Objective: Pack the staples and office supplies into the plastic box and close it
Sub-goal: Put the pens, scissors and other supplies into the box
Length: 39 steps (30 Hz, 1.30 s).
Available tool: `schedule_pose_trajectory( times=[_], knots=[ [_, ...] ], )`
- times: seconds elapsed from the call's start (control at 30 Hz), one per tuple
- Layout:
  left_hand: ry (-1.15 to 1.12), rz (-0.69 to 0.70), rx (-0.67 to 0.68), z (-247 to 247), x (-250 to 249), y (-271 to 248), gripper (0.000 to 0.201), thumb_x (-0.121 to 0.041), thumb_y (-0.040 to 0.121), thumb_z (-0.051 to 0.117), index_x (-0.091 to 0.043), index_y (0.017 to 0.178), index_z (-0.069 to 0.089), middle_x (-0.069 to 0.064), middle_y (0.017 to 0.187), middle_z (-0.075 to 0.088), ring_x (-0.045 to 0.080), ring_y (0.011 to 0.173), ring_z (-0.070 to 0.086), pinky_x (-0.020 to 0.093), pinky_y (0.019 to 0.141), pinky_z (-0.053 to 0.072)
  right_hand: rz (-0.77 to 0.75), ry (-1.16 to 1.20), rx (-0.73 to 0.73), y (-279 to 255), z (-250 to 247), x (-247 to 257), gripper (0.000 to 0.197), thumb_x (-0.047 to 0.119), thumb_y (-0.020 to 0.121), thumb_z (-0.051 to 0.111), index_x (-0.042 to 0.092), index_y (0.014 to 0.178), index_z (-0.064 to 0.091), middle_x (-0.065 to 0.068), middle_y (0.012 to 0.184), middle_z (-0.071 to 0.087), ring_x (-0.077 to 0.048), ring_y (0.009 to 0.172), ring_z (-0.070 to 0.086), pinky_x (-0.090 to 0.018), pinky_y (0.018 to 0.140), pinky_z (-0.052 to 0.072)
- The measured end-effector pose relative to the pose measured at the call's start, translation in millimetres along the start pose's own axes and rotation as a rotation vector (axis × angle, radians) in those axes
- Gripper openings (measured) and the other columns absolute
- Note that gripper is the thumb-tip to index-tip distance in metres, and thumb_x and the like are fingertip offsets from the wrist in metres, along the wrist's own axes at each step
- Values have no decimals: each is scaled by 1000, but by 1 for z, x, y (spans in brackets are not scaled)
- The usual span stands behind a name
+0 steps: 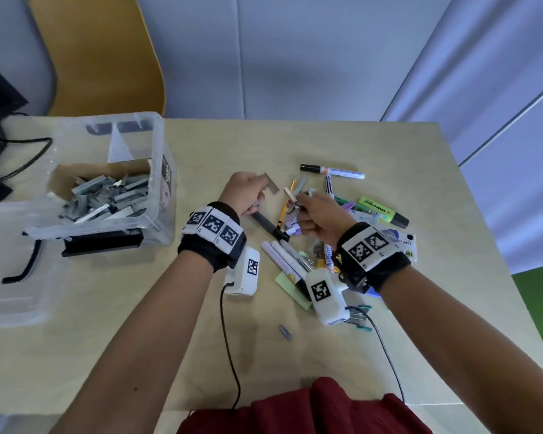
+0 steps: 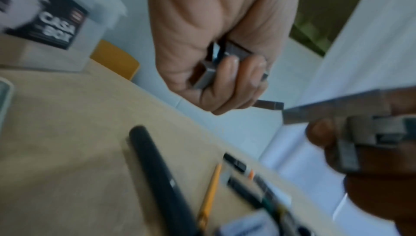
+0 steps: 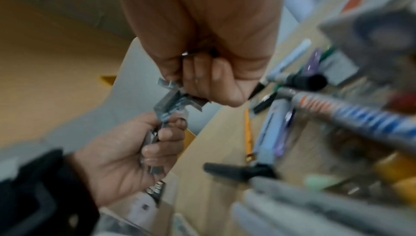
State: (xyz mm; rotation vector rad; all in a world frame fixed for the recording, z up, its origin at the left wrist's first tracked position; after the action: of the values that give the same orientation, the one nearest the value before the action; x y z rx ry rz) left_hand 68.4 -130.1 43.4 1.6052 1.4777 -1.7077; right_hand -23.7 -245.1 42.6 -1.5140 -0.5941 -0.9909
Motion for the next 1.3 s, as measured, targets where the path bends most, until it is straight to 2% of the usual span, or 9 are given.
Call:
schedule_pose_trajectory(
  times=[0.2, 0.47, 0.7, 0.8, 0.93, 1.0, 1.1, 1.2, 1.3],
  knots=[
    [-381, 70, -165, -90, -23, -34, 29, -13, 94, 40, -13, 66, 49, -7, 39, 39, 6, 26, 25, 16, 33, 13, -7, 242, 297, 4, 74, 27, 34, 12, 97, 22, 16, 69, 41, 11, 37, 20, -3, 29, 16, -14, 32, 14],
    [-709, -115, -518, -228, 19, -44, 30, -15, 93, 38, -15, 64, 43, -4, 35, 40, 6, 23, 32, 11, 28, 20, -3, 272, 407, 17, 174, 57, 31, 14, 97, 24, 21, 68, 31, 9, 36, 21, -5, 29, 18, -14, 33, 14],
    [-377, -142, -569, -239, 30, -35, 23, -5, 85, 46, -7, 63, 48, 8, 54, 44, 17, 37, 40, 17, 40, 28, -65, 22, 281, 33, 226, 70, 34, 11, 96, 33, 18, 62, 33, 9, 35, 23, -6, 29, 17, -13, 35, 13],
    [-81, -82, -608, -237, 23, -29, 25, -13, 85, 48, -9, 60, 47, 7, 60, 48, 25, 64, 46, 27, 59, 36, -144, -166, 191, 40, 240, 75, 34, 9, 94, 34, 14, 60, 35, 4, 40, 35, -6, 27, 29, -12, 33, 19],
    [21, 86, -630, -245, 17, -31, 22, -12, 86, 47, -8, 68, 59, 11, 80, 66, 25, 77, 61, 29, 75, 49, -459, -653, -6, 47, 259, 79, 21, 13, 91, 43, 6, 71, 43, -12, 73, 48, -23, 67, 46, -28, 62, 35],
    [9, 133, -670, -251, 16, -32, 23, -10, 87, 45, -5, 69, 59, 10, 78, 66, 22, 73, 62, 26, 69, 50, -560, -763, 0, 50, 264, 72, 21, 14, 92, 43, 8, 72, 41, -13, 75, 50, -26, 71, 48, -29, 64, 36],
    [141, 162, -810, -260, 19, -33, 21, -12, 89, 42, -3, 88, 61, 11, 95, 62, 26, 91, 54, 34, 81, 44, -710, -876, 19, 53, 267, 60, 12, 15, 92, 46, 4, 91, 53, -15, 84, 58, -31, 81, 57, -34, 70, 44],
    [350, 82, -877, -265, 35, -31, 23, -14, 93, 42, -12, 113, 54, 8, 127, 49, 26, 120, 42, 39, 99, 34, -829, -948, 46, 53, 267, 53, 33, 13, 89, 52, 7, 122, 52, -16, 102, 55, -29, 95, 50, -35, 86, 40],
    [330, -16, -798, -267, 49, -29, 28, -14, 97, 37, -15, 123, 45, 11, 129, 48, 30, 115, 49, 42, 95, 42, -925, -1048, -68, 51, 264, 48, 39, 18, 86, 56, 7, 123, 52, -16, 107, 54, -31, 98, 48, -39, 89, 39]
  ],
)
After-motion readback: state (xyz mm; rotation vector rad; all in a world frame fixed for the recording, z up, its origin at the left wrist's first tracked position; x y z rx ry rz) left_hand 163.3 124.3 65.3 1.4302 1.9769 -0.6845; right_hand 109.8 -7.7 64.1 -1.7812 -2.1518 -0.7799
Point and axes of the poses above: each hand's wrist, its own y-axis towards the middle knuckle, its own z-axis out of the palm, x = y × z, the point moved 2 cm from there along y, towards the middle knuckle
